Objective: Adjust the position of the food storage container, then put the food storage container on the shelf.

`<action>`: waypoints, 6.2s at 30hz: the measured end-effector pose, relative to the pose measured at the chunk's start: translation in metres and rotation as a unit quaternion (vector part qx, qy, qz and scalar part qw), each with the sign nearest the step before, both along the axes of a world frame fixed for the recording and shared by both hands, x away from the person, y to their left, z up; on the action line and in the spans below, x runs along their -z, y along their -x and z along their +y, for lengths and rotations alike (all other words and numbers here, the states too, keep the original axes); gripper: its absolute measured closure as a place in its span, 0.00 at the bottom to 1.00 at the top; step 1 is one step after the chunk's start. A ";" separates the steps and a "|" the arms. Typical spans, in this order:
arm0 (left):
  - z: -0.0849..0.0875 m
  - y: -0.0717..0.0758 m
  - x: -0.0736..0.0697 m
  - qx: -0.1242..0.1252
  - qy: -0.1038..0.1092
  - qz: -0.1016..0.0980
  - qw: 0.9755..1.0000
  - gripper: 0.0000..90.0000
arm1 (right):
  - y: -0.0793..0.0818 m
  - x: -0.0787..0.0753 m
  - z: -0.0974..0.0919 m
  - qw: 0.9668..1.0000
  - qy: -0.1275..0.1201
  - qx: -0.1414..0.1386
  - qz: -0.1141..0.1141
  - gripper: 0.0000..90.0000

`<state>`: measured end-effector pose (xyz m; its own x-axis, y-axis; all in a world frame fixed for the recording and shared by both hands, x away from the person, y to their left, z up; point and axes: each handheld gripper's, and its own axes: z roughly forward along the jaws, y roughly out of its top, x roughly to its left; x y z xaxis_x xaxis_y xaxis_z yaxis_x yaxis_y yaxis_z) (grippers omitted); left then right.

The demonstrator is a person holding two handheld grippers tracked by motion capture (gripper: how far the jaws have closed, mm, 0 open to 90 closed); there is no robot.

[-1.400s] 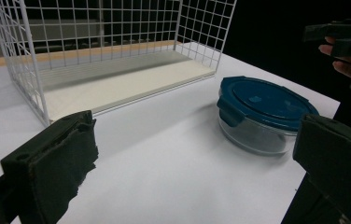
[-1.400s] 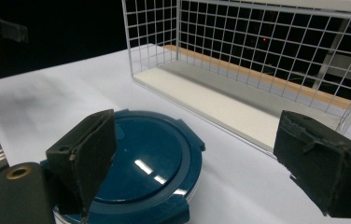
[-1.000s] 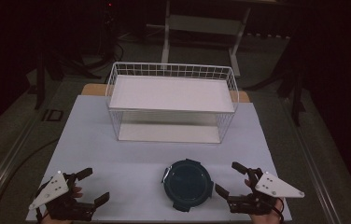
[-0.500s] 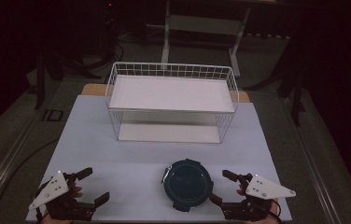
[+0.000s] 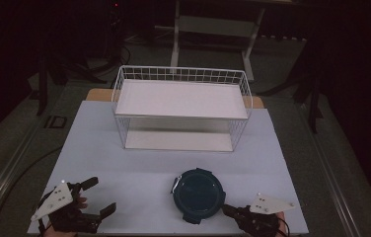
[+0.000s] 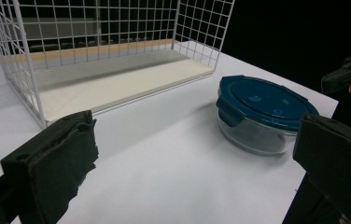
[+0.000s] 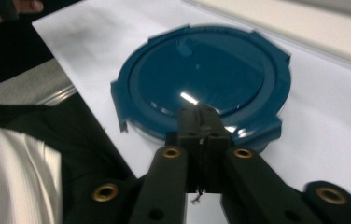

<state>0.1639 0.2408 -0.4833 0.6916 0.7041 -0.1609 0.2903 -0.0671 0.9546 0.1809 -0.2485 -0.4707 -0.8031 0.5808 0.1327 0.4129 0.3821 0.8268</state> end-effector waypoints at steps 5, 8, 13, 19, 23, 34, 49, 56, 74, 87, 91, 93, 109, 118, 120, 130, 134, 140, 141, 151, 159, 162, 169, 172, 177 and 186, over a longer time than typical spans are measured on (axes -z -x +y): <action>-0.001 0.000 0.000 0.003 -0.001 0.000 1.000 0.00 | -0.001 0.009 0.002 1.000 0.015 -0.004 0.019 1.00; -0.001 0.000 0.000 0.008 0.000 -0.003 1.000 0.00 | -0.002 0.014 0.004 0.999 0.028 -0.004 0.029 1.00; -0.003 0.000 0.000 0.014 -0.003 -0.005 1.000 0.00 | -0.004 0.018 0.007 0.998 0.049 0.004 0.033 1.00; -0.002 0.001 0.000 0.018 -0.001 -0.007 1.000 0.00 | -0.006 0.020 0.007 0.998 0.056 0.008 0.035 1.00; -0.003 0.001 0.000 0.018 -0.001 -0.007 1.000 0.00 | -0.008 0.020 0.006 0.998 0.051 0.010 0.037 1.00; -0.002 0.001 -0.001 0.019 0.003 -0.012 1.000 0.00 | -0.019 0.021 0.005 0.998 0.049 0.010 0.029 1.00; -0.002 0.002 -0.002 0.020 0.003 -0.013 1.000 0.00 | -0.042 0.013 0.005 0.998 0.047 0.027 0.010 1.00; -0.003 0.002 -0.002 0.023 0.003 -0.014 1.000 0.00 | -0.061 0.018 0.000 0.997 0.049 0.050 0.027 1.00; -0.007 0.001 0.000 0.035 -0.002 -0.011 0.999 0.00 | -0.064 0.023 0.013 0.997 0.044 0.038 0.047 1.00; -0.008 0.001 0.000 0.039 0.003 -0.008 0.999 0.00 | -0.071 0.025 0.036 0.997 0.047 0.014 0.051 1.00; -0.008 0.000 0.001 0.040 0.002 -0.006 0.999 0.00 | -0.073 0.026 0.048 0.998 0.044 0.002 0.053 1.00; -0.009 0.001 0.001 0.043 0.001 -0.006 0.999 0.00 | -0.073 0.026 0.050 0.998 0.045 -0.002 0.054 1.00; -0.008 0.002 0.000 0.047 0.004 -0.006 0.999 0.00 | -0.077 0.021 0.074 0.999 0.035 -0.020 0.033 0.90; -0.012 0.001 -0.001 0.051 -0.018 0.004 0.999 0.00 | -0.065 0.004 0.065 1.000 -0.004 -0.015 -0.006 0.50; -0.012 0.001 -0.002 0.054 -0.011 0.008 0.998 0.00 | -0.061 0.000 0.065 1.000 -0.020 -0.017 -0.015 0.37; -0.020 0.002 -0.015 0.066 0.005 0.020 0.998 0.00 | -0.052 -0.021 0.051 0.996 -0.076 -0.029 -0.041 0.16; -0.028 -0.003 -0.025 0.073 0.000 0.025 0.997 0.00 | -0.051 -0.030 0.046 0.994 -0.083 -0.030 -0.067 0.15; -0.033 -0.014 -0.034 0.073 0.012 0.054 0.996 0.00 | -0.049 -0.035 0.044 0.992 -0.094 -0.028 -0.083 0.15; -0.034 -0.016 -0.036 0.073 0.013 0.059 0.995 0.00 | -0.048 -0.036 0.045 0.992 -0.089 -0.029 -0.083 0.15; -0.047 -0.038 -0.037 0.066 -0.003 0.124 0.990 0.00 | -0.043 -0.035 0.050 0.994 -0.084 -0.021 -0.073 0.12; -0.056 -0.058 -0.013 0.064 -0.005 0.215 0.975 0.00 | -0.042 -0.030 0.056 0.996 -0.063 -0.013 -0.066 0.11; -0.057 -0.064 -0.004 0.061 -0.004 0.242 0.968 0.00 | -0.043 -0.027 0.058 0.996 -0.059 -0.008 -0.060 0.11; -0.056 -0.078 0.017 0.068 0.023 0.357 0.931 0.03 | -0.043 -0.017 0.063 0.998 -0.051 -0.010 -0.039 0.11; -0.055 -0.080 0.022 0.068 0.039 0.385 0.920 0.05 | -0.044 -0.016 0.063 0.998 -0.050 -0.010 -0.036 0.12; -0.050 -0.086 0.032 0.039 0.085 0.445 0.891 0.21 | -0.043 -0.015 0.063 0.998 -0.048 -0.009 -0.035 0.12; -0.049 -0.090 0.043 0.040 0.125 0.486 0.864 0.48 | -0.044 -0.014 0.063 0.998 -0.049 -0.009 -0.029 0.13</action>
<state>0.2540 0.1919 -0.5266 0.1881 0.5193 -0.8336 0.9671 0.0499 0.2493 0.2249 -0.1859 -0.4562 -0.8213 0.5528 0.1410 0.3564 0.3043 0.8834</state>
